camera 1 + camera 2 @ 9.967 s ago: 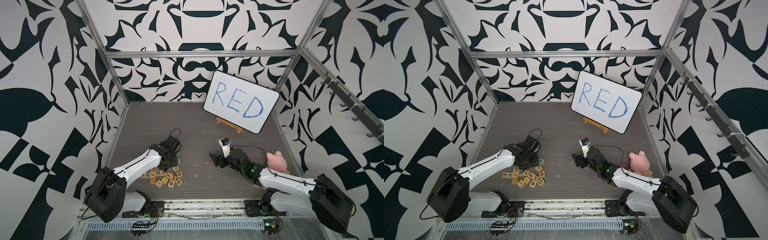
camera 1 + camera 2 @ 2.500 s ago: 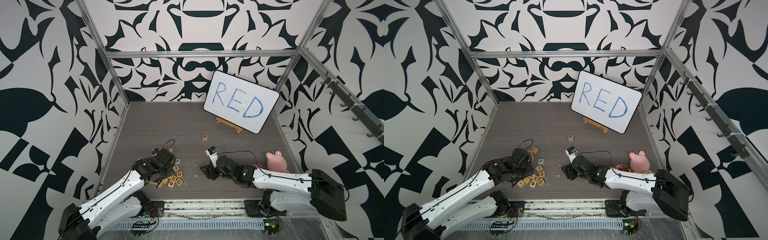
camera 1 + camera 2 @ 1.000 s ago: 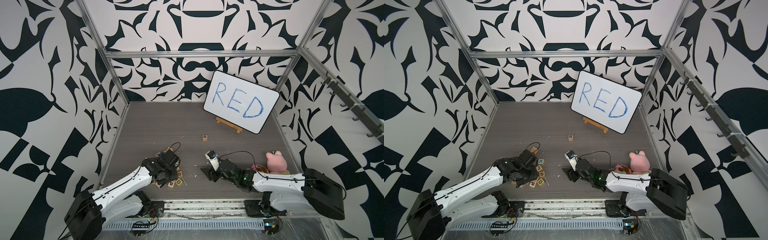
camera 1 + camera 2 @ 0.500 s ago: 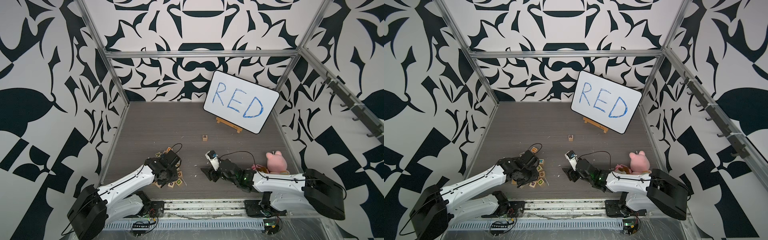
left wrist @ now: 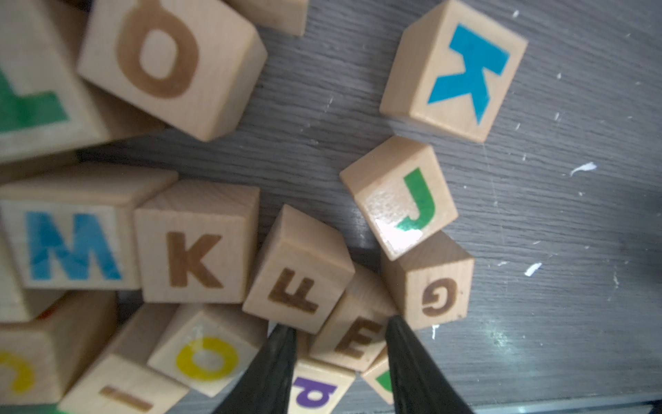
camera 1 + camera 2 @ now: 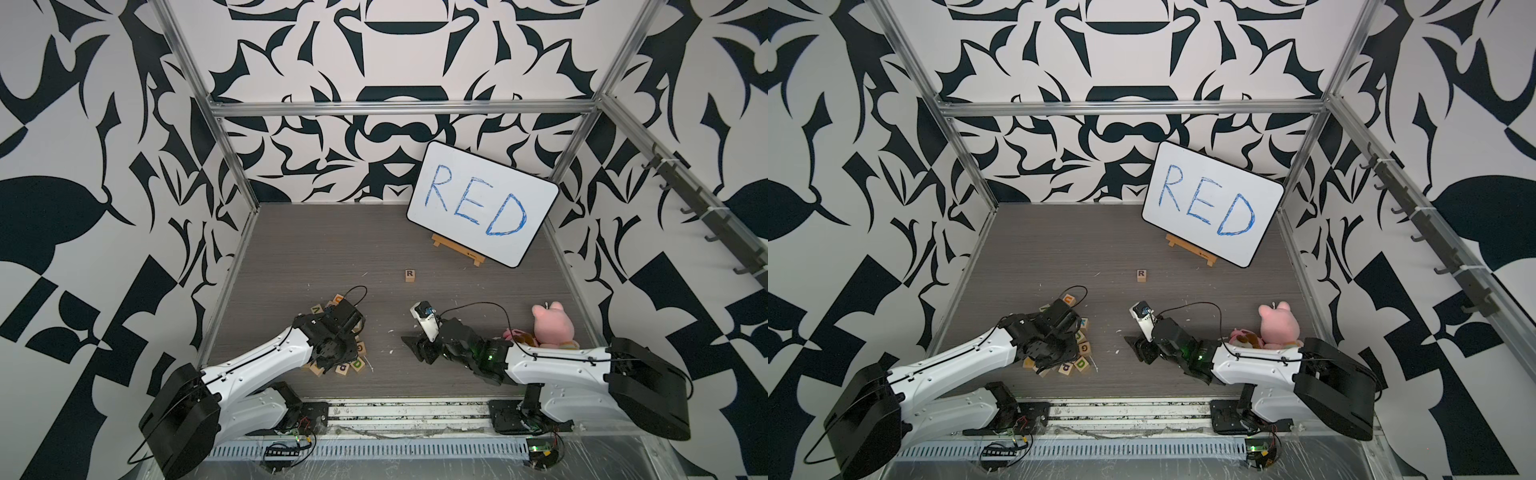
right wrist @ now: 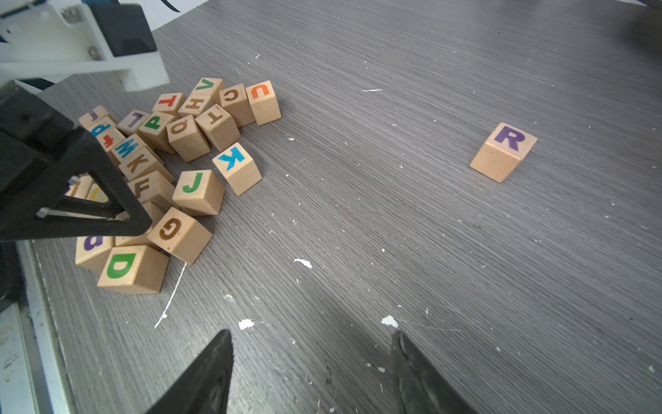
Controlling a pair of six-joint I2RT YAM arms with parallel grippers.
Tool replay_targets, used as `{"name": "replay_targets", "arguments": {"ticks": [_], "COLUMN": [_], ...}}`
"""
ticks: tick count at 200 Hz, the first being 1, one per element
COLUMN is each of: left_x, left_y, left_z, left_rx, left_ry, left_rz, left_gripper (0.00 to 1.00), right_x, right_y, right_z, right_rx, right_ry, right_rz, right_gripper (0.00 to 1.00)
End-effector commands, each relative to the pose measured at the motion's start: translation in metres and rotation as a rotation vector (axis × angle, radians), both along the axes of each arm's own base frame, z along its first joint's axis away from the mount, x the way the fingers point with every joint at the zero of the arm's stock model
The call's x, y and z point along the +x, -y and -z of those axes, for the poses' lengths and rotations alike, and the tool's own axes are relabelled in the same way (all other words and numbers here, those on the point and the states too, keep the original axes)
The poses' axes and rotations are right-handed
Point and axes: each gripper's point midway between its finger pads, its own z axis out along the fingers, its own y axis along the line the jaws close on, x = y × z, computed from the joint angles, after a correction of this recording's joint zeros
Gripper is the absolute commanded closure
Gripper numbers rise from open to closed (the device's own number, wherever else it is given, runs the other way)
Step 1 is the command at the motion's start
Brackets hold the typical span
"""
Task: Assemble the uppercase word "red" with letter blocks
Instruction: Pick up the letter block from the center of the board.
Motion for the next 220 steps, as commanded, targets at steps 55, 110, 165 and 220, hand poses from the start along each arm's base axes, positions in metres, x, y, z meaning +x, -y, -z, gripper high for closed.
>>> {"name": "replay_targets", "arguments": {"ticks": [55,110,165,220], "left_x": [0.002,0.004,0.008,0.005], "left_y": [0.011,0.003,0.005,0.007], "left_z": [-0.004,-0.005,-0.014,-0.006], "left_rx": [-0.026,0.016,0.007,0.012], "left_ry": [-0.007,0.01,0.041,0.01], "left_rz": [0.045,0.044,0.05,0.071], "left_gripper": [0.54,0.5,0.47,0.5], "right_x": [0.003,0.003,0.004,0.004], "right_y": [-0.003,-0.003,-0.004,-0.004], "right_z": [-0.01,-0.01,-0.01,-0.007], "right_rx": [0.019,0.015,0.012,0.004], "right_ry": [0.027,0.025,0.026,0.025], "right_rz": [0.004,0.001,0.002,0.003], "right_gripper": [0.32,0.31,0.31,0.31]}}
